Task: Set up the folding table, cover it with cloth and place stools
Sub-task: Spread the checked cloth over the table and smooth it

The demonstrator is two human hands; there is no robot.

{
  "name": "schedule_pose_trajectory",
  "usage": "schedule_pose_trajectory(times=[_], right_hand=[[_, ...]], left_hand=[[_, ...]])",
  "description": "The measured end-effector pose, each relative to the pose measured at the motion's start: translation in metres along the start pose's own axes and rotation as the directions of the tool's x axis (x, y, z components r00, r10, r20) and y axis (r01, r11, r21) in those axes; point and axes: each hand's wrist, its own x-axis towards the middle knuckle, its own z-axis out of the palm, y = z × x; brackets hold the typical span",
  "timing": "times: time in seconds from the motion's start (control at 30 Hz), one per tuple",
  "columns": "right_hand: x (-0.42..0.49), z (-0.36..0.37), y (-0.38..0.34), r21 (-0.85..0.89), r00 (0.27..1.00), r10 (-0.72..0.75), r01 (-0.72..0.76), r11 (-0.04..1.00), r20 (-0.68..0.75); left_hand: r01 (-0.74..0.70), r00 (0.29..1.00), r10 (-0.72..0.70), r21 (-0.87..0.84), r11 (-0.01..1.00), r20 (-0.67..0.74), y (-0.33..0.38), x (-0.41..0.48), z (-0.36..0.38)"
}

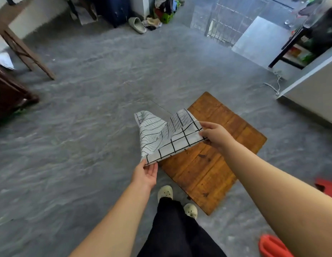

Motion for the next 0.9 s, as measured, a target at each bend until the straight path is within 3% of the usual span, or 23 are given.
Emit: schedule_pose_trajectory(times=[0.13,0.43,0.73,0.9], right_hand=[[0.014,-0.015,0.007,-0.022,0.999,0.041,-0.042,0.999,-0.034],[0.044,-0.067,0.031,-0.02,0.997,0.053,-0.052,0.998,0.048],[0.079,-0.162,0.042,-0.047,0.967,0.044,-0.034,0.998,0.25],[0.085,-0.225,0.046,-0.102,0.954,0.089,-0.062,0.993,0.288]], left_hand=[[0.038,0.999,-0.038,-0.01,0.999,-0.024,-0.019,0.011,0.009],[0.027,0.997,-0.033,-0.099,0.995,-0.064,-0.072,0.013,0.026],[-0.104,0.989,0.072,-0.267,0.958,-0.126,-0.184,-0.003,0.06],[-0.113,0.989,0.075,-0.317,0.942,-0.131,-0.251,-0.023,0.076]])
